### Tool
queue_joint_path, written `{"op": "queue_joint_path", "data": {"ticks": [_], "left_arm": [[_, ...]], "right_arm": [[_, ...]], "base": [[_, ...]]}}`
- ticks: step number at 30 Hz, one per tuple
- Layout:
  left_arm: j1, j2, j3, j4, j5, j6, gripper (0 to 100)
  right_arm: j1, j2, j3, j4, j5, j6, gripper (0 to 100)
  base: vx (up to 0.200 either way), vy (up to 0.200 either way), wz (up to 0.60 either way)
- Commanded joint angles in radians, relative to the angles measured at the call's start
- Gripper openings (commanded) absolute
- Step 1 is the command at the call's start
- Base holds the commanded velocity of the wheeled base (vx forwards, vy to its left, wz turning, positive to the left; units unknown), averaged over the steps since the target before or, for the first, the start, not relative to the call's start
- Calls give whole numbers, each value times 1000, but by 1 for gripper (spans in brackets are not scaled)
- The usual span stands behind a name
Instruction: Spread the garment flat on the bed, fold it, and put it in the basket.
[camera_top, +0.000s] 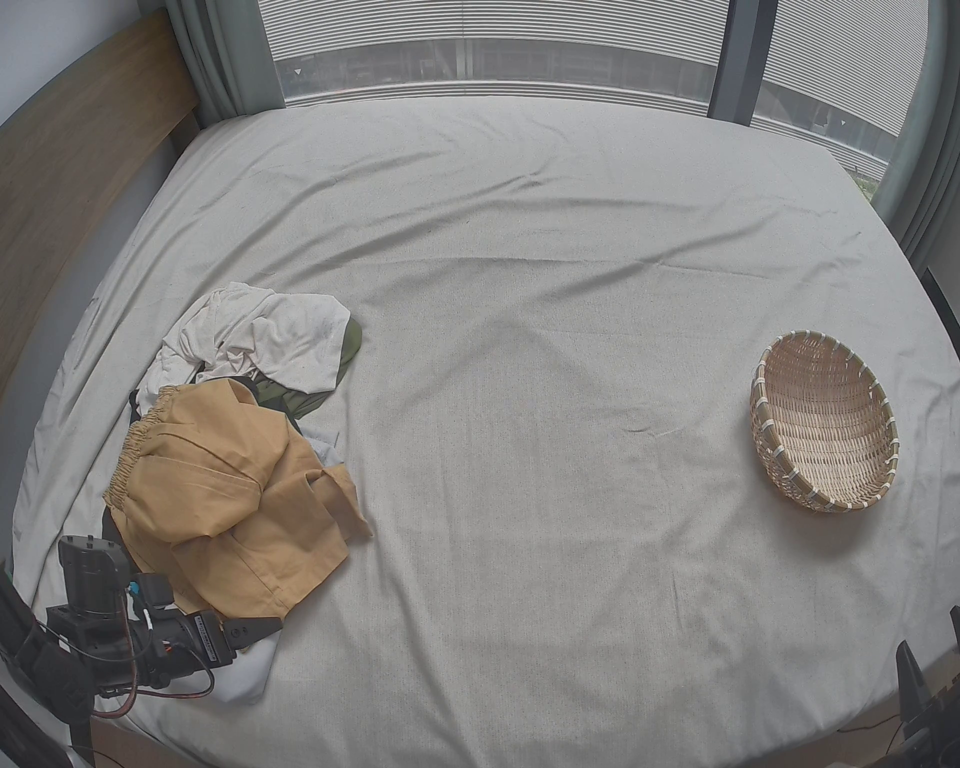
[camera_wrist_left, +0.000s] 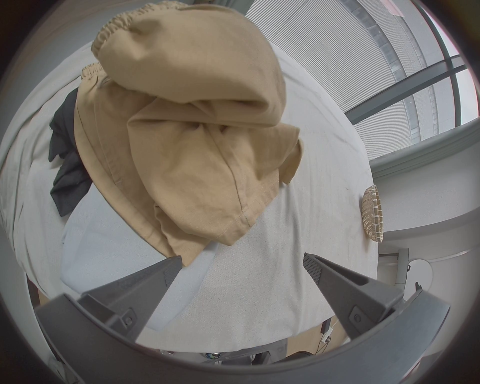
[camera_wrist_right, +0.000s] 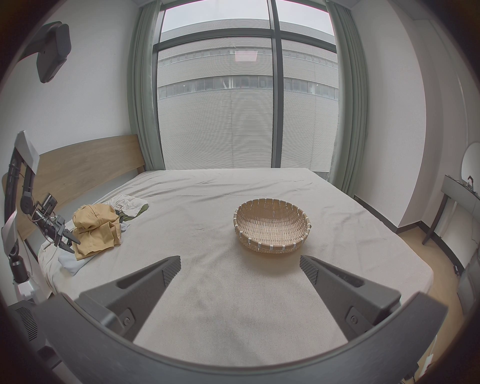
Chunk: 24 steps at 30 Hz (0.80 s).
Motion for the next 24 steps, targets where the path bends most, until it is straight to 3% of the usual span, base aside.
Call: {"op": "queue_joint_path", "data": {"ticks": [1, 9, 24], "left_arm": [[1, 91, 22, -18, 1, 0, 100], [1, 117, 8, -27, 4, 0, 100], [0, 264, 22, -281, 7, -6, 100]], "right_arm": [[0, -15, 16, 0, 1, 0, 100], [0, -15, 16, 0, 1, 0, 100], [0, -15, 16, 0, 1, 0, 100]], "base": [[0, 0, 0], [0, 0, 0], [0, 0, 0]]}}
